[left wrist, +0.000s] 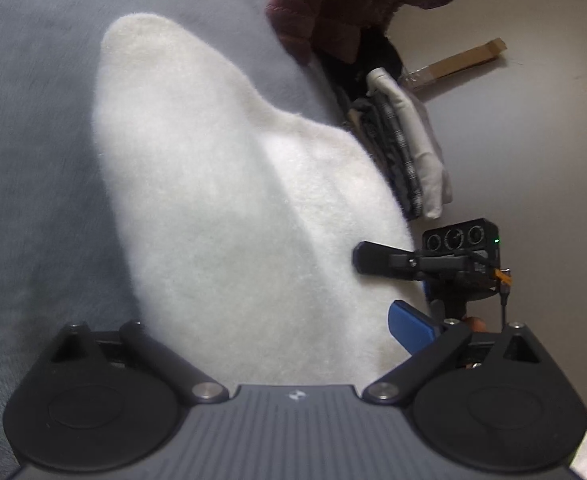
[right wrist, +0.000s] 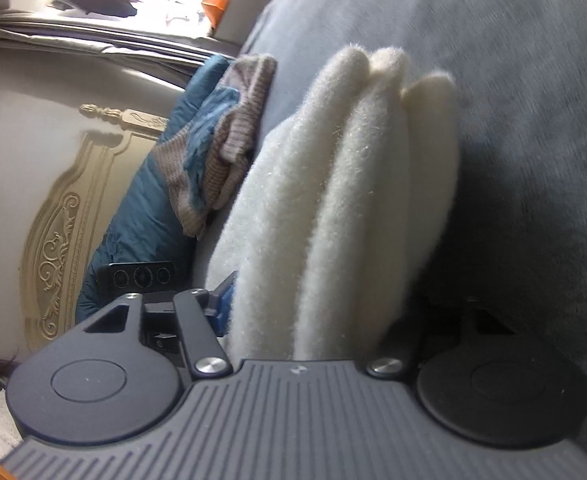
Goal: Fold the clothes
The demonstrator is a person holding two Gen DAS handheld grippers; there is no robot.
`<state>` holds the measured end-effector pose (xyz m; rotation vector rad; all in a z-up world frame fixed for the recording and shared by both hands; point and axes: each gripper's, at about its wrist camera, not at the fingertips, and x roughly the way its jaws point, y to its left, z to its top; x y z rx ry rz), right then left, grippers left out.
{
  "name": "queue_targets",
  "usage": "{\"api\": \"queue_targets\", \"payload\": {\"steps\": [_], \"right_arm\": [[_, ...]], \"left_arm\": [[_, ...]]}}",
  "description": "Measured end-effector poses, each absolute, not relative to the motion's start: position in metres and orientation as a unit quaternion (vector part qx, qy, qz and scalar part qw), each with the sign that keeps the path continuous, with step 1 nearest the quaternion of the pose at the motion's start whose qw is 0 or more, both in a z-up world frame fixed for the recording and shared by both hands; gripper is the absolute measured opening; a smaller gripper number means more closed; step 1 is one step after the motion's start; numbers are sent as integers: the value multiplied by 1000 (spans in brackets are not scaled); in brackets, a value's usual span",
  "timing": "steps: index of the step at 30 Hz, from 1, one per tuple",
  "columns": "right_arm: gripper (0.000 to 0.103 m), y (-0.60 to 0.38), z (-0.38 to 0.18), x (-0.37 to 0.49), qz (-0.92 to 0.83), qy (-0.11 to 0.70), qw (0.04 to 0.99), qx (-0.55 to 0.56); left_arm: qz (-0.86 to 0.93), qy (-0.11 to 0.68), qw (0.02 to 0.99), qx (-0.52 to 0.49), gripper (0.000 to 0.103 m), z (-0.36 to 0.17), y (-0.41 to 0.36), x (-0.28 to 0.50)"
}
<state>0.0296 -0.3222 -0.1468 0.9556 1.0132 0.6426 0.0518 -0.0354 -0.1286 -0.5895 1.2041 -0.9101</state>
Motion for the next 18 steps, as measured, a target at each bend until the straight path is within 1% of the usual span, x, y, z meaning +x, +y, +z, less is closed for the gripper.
{"api": "queue_targets", "payload": {"steps": [5, 10, 14, 18], "right_arm": [[58, -326, -127, 41, 299, 427, 729, 443], [58, -340, -100, 64, 301, 403, 741, 444], [58, -370, -64, 83, 300, 381, 763, 427], [58, -419, -14, 102, 299, 358, 798, 382]], "left_arm": [[-414, 533, 701, -231, 96, -92, -39, 69], [-421, 528, 714, -182, 95, -50, -66, 98], [-435, 514, 724, -150, 94, -11, -104, 123], [-467, 480, 731, -130, 94, 24, -157, 142]]}}
